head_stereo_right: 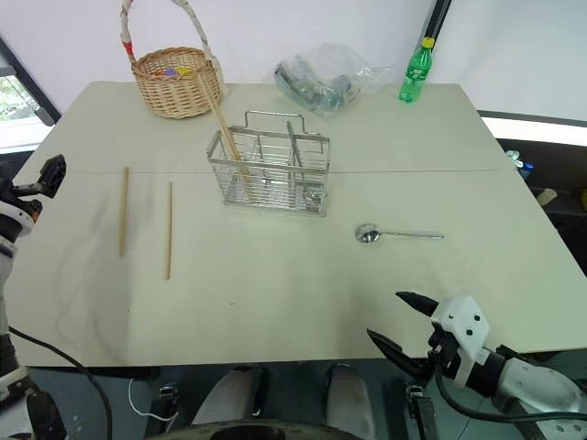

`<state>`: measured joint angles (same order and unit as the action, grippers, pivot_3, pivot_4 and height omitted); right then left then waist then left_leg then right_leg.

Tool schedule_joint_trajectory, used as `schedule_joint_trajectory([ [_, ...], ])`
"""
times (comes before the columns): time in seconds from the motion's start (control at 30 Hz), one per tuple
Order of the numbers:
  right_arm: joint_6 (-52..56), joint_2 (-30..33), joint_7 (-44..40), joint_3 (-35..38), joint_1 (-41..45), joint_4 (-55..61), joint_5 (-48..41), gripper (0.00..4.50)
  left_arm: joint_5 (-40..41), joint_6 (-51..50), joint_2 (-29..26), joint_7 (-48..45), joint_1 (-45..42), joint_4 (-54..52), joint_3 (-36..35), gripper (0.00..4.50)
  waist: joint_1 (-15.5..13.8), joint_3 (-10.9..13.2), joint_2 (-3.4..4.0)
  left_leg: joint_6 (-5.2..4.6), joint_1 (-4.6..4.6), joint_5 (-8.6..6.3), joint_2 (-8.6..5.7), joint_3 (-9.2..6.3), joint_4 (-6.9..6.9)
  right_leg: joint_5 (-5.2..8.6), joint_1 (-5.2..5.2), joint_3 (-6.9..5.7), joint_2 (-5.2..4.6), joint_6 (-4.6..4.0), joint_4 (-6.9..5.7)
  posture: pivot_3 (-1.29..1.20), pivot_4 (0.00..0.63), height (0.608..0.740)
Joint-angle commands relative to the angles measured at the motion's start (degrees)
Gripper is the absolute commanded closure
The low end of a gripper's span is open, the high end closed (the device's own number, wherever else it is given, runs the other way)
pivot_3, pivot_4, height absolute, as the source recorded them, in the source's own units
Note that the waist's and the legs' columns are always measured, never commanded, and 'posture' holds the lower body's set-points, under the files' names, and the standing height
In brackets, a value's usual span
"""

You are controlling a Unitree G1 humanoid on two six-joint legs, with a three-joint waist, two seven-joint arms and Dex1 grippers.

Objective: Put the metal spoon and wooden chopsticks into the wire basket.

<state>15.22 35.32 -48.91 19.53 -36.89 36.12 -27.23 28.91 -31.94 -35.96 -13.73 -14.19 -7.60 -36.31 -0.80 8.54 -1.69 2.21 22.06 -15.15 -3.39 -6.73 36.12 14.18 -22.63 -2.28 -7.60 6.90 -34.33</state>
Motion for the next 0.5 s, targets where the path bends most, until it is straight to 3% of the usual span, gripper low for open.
schedule_joint_trajectory([
  [0.03,-2.70,0.16,-0.72,1.04,1.06,-1.76,0.52,0.00,-0.53,1.82,-1.04,-0.82,-1.22,-0.85,0.73,0.03,-0.03,0.00,0.01,0.00,-0.01,0.00,0.00,0.01,0.01,0.00,0.01,0.00,0.00,0.00,0.00,0.00,0.150,0.674],
  [0.5,-5.06,5.68,-6.27,6.43,8.94,-10.80,-0.58,0.00,2.14,0.02,-0.32,-2.79,-1.14,-2.98,1.69,0.03,-0.14,-0.11,-0.11,-0.17,-0.05,0.10,-0.01,0.00,-0.01,-0.04,0.04,0.00,0.01,-0.02,-0.07,0.00,0.150,0.674],
])
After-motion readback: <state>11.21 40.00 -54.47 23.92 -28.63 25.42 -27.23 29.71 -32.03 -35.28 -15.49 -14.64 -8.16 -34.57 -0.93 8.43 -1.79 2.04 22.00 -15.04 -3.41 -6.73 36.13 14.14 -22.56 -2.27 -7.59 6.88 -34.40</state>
